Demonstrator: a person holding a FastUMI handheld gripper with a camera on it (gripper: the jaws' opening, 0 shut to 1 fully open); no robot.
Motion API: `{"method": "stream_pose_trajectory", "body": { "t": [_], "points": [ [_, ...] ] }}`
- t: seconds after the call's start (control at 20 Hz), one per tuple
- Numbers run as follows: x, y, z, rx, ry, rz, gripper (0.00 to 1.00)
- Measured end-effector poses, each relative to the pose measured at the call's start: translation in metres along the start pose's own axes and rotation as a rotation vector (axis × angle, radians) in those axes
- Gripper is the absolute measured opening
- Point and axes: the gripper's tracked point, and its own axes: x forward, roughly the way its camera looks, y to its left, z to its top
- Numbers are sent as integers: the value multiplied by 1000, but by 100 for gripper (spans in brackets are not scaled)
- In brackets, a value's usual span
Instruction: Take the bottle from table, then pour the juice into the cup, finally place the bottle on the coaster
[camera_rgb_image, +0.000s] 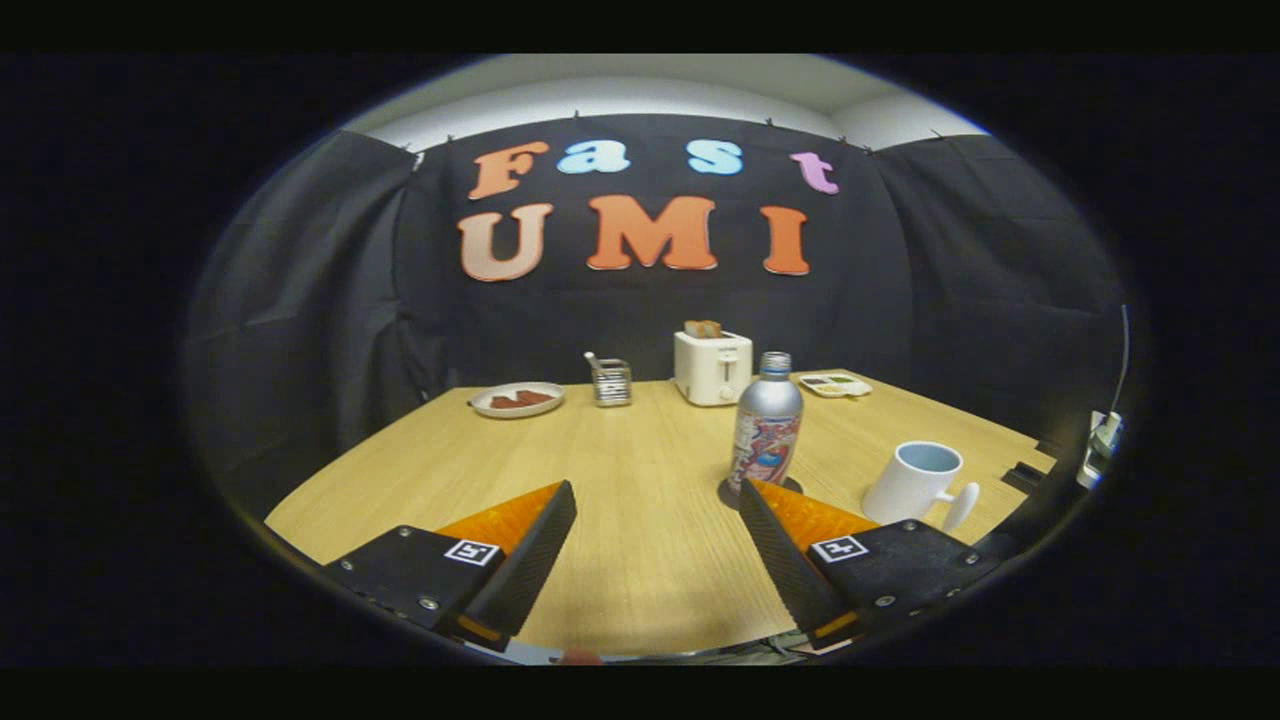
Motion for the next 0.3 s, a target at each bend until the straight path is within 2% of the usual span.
{"method": "stream_pose_trajectory", "body": {
  "t": [0.2, 0.3],
  "points": [
    [-38, 39, -4, -30, -66, 119, 97],
    [-40, 53, -6, -75, -75, 158, 97]
  ]
}}
